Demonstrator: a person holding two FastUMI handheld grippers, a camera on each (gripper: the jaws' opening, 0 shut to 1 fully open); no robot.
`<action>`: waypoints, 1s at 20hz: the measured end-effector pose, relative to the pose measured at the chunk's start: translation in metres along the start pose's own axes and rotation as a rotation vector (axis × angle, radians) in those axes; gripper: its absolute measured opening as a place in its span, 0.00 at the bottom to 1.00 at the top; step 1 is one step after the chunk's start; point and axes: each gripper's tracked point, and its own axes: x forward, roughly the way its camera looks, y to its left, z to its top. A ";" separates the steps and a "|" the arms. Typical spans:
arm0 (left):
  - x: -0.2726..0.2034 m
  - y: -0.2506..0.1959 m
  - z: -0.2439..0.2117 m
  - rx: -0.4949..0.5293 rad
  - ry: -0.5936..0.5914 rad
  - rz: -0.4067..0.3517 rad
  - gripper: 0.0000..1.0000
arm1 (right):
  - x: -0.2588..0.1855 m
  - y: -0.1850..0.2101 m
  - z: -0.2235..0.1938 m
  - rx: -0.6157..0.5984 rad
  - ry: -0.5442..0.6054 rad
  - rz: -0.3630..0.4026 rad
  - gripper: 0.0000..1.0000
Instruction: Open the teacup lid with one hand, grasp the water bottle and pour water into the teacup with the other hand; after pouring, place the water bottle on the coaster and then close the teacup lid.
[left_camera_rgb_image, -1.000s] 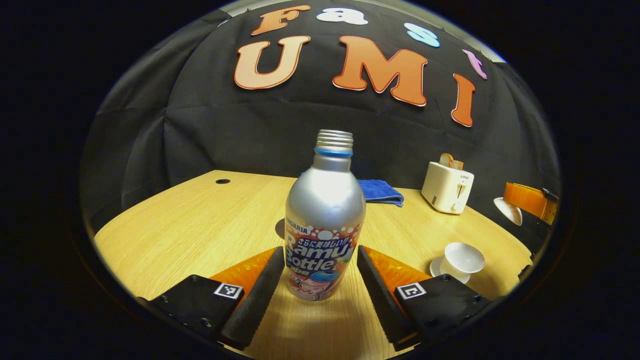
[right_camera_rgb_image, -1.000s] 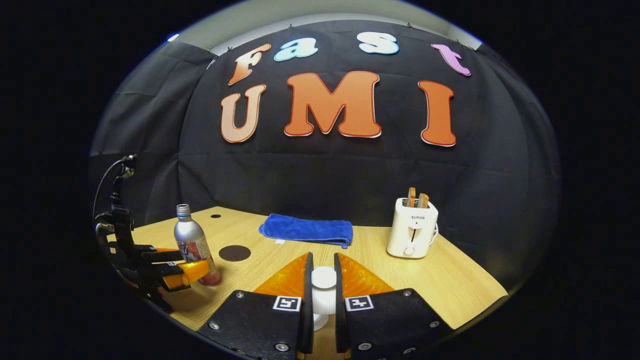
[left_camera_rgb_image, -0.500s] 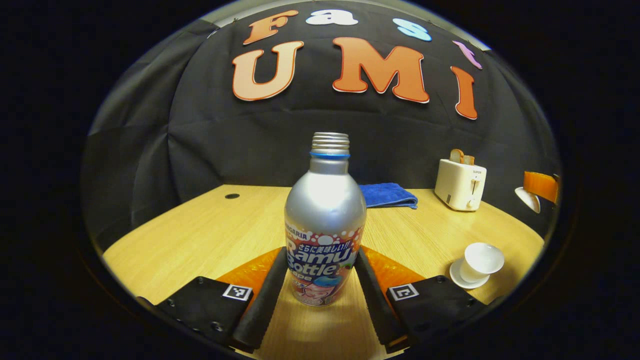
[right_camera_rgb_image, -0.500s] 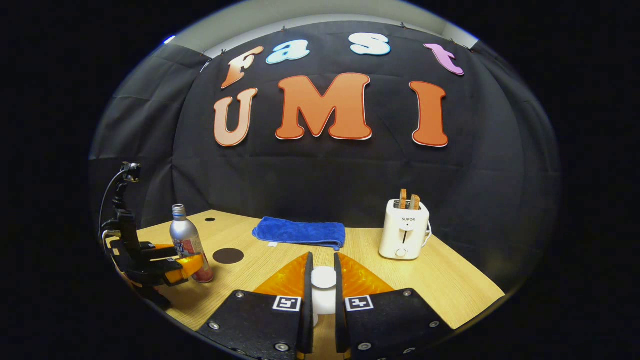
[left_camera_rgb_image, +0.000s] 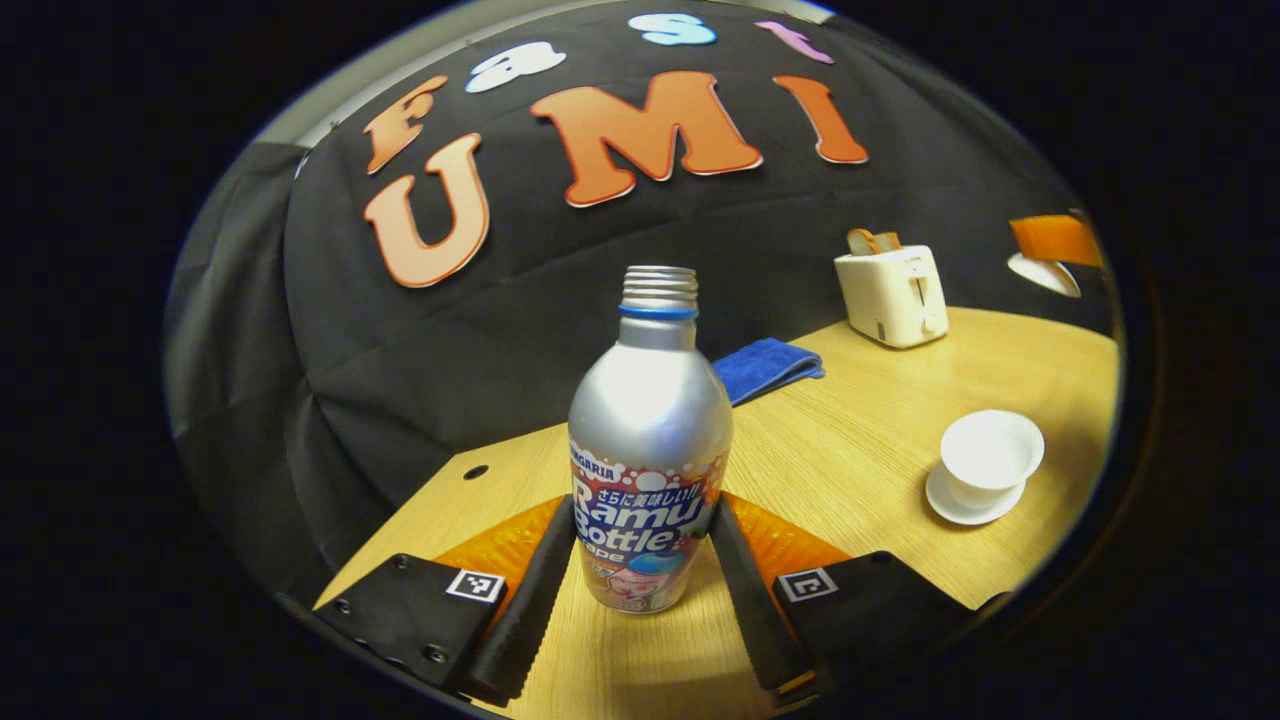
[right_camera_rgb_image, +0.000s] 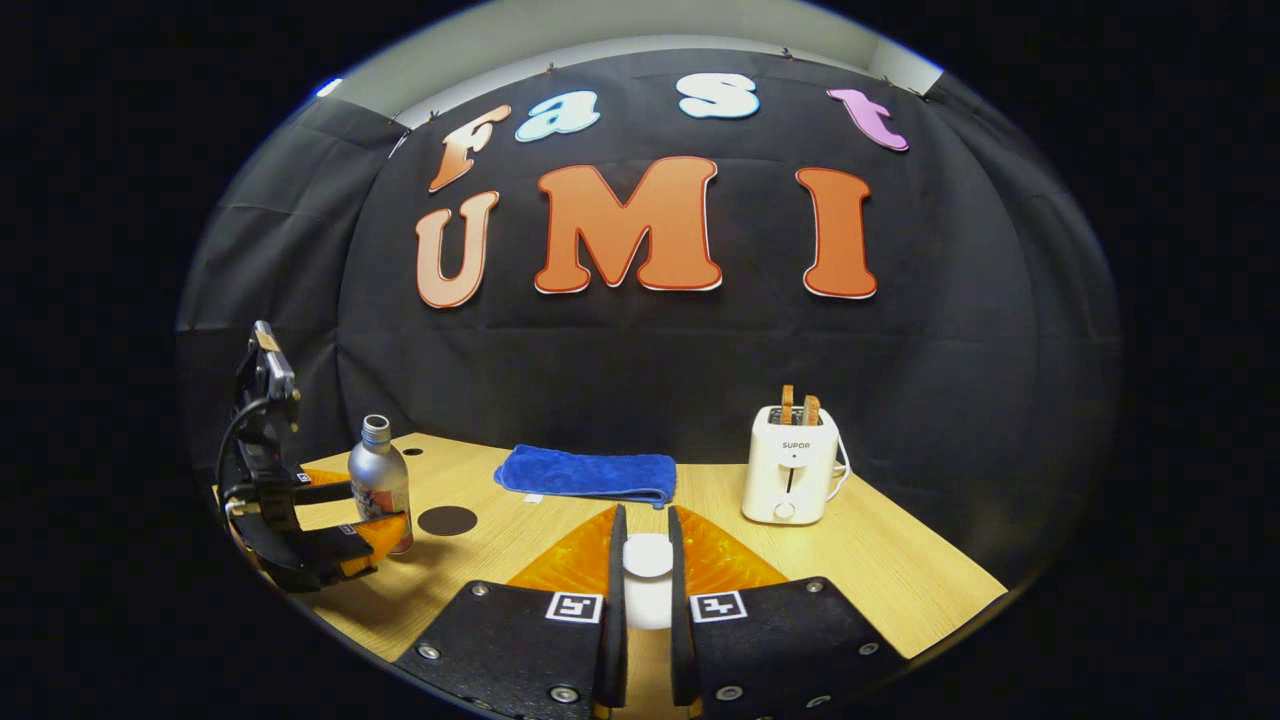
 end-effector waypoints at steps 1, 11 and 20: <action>0.000 -0.002 -0.002 0.032 0.004 -0.003 0.84 | -0.002 -0.003 -0.001 0.002 0.000 -0.008 0.18; 0.001 -0.053 -0.007 0.365 -0.031 -0.057 0.83 | -0.009 -0.025 -0.016 0.064 0.007 -0.044 0.18; 0.007 -0.068 -0.002 0.629 -0.059 -0.060 0.84 | -0.012 -0.040 -0.029 0.081 -0.002 -0.059 0.18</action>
